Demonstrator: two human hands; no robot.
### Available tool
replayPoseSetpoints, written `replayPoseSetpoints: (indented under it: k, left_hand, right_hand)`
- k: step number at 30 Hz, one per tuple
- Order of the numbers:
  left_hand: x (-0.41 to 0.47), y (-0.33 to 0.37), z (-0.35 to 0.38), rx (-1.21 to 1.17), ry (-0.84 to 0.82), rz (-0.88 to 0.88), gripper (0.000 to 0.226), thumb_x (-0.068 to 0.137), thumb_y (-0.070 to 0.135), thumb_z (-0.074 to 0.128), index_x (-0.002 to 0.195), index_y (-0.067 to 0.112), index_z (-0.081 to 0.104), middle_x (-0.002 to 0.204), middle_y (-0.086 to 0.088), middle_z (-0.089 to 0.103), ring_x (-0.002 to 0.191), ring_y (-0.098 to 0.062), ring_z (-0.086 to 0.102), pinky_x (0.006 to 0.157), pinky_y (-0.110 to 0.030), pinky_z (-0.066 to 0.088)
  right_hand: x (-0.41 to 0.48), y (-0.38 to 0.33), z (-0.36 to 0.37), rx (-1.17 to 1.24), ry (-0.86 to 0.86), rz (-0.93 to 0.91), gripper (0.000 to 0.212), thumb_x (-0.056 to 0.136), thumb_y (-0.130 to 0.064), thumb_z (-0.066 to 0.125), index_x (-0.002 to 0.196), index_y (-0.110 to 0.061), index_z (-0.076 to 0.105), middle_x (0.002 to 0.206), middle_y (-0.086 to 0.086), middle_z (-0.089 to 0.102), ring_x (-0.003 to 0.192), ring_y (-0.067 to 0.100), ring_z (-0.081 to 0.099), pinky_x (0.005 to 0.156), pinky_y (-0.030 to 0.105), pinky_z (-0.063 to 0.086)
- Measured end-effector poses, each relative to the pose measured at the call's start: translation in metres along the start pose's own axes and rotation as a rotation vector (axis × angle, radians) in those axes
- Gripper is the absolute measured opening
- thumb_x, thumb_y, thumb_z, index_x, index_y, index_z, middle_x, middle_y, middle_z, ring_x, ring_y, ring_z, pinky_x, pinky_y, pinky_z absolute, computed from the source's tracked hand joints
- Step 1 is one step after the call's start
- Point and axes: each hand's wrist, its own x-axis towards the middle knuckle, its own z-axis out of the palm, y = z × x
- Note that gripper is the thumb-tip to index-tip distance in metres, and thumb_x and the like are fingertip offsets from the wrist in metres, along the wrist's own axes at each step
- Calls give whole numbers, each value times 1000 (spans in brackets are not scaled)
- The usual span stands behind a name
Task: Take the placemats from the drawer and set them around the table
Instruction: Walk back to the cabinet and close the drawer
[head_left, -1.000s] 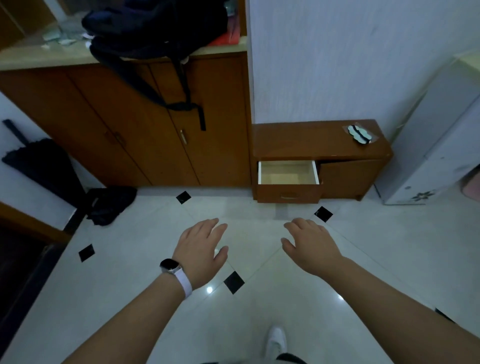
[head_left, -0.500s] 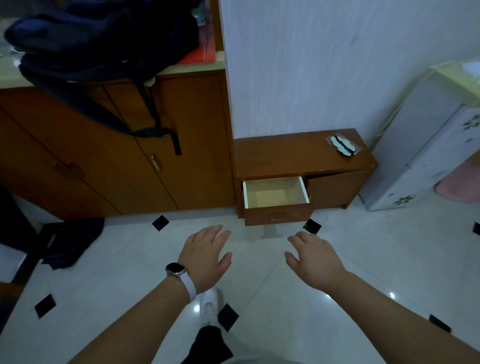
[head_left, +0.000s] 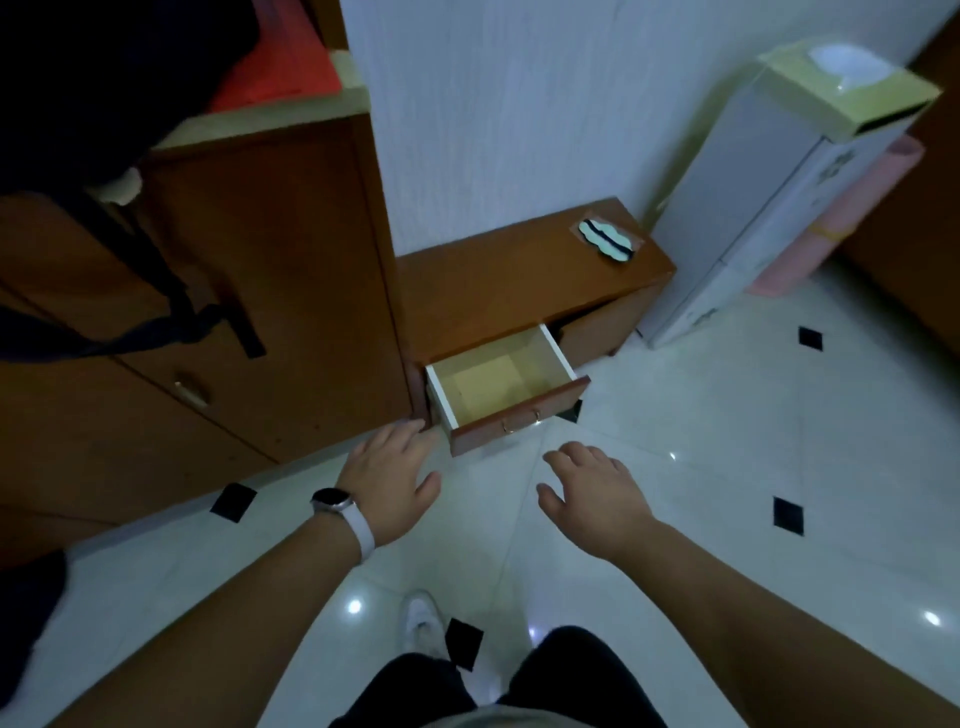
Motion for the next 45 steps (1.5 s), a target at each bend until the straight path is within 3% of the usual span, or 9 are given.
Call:
replayPoseSetpoints:
  k: [10, 16, 27, 32, 35, 40, 45]
  left_hand:
    - [97, -10, 36, -7, -130, 76, 53, 90, 42, 47, 139, 22, 45, 145, -3, 46, 131, -23, 40, 102, -38, 35]
    - [167, -28, 94, 68, -135, 122, 50, 88, 40, 49, 134, 20, 50, 139, -5, 52, 126, -26, 45, 98, -43, 39]
    - [280, -77, 275, 51, -2, 112, 51, 88, 41, 50, 134, 18, 51, 139, -9, 51, 125, -31, 46, 99, -46, 38]
    - [320, -107, 319, 66, 178, 101, 50, 88, 41, 51, 131, 15, 53, 135, -10, 53, 122, -31, 48, 97, -46, 39]
    - [338, -126, 332, 102, 241, 76, 52, 91, 44, 50, 136, 18, 48, 144, -8, 45, 132, -28, 38, 105, -46, 33]
    - [358, -142, 337, 224, 241, 53, 67, 89, 56, 44, 146, 24, 31, 159, -9, 20, 144, -28, 19, 111, -50, 24]
    - [374, -137, 331, 285, 195, 6, 79, 86, 70, 28, 151, 27, 17, 162, -1, 14, 147, -22, 11, 115, -55, 8]
  right_hand:
    - [50, 26, 24, 43, -50, 85, 48, 97, -46, 41, 135, -18, 50, 133, 1, 53, 119, 24, 50, 95, 37, 40]
    - [125, 57, 85, 55, -50, 63, 48, 96, -47, 41, 134, -19, 50, 135, 2, 52, 120, 23, 49, 97, 36, 41]
    - [266, 112, 255, 181, 150, 36, 43, 92, -40, 52, 128, -18, 57, 133, 3, 55, 120, 26, 51, 95, 39, 42]
    - [303, 116, 313, 166, 320, -78, 40, 90, -37, 58, 122, -12, 61, 133, 11, 56, 126, 32, 49, 101, 47, 43]
    - [318, 122, 338, 127, 368, -125, 44, 91, -39, 59, 125, -11, 60, 137, 14, 54, 130, 34, 47, 107, 50, 38]
    - [330, 127, 360, 76, 376, -137, 57, 92, -56, 41, 134, -19, 53, 145, 8, 50, 139, 28, 37, 118, 49, 18]
    - [338, 131, 361, 45, 359, -142, 66, 92, -67, 37, 138, -21, 48, 149, 6, 46, 142, 28, 33, 117, 51, 20]
